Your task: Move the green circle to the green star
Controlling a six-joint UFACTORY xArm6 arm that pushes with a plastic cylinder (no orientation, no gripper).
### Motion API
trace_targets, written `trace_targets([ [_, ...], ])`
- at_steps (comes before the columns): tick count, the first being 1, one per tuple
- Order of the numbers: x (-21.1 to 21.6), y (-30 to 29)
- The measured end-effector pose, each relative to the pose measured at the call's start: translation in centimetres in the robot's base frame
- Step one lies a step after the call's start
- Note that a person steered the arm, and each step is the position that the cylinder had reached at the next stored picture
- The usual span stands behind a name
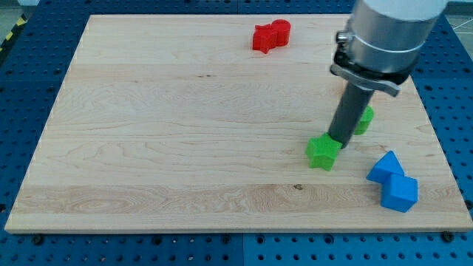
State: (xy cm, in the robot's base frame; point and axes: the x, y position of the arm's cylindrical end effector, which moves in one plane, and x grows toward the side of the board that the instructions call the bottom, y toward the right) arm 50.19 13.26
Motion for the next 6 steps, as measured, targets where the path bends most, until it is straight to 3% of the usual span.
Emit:
trace_targets([
  [1,0.1,-0.8],
  [3,-1.3,10.5],
  [4,-4.5,10.9],
  [6,-3.5,3.5],
])
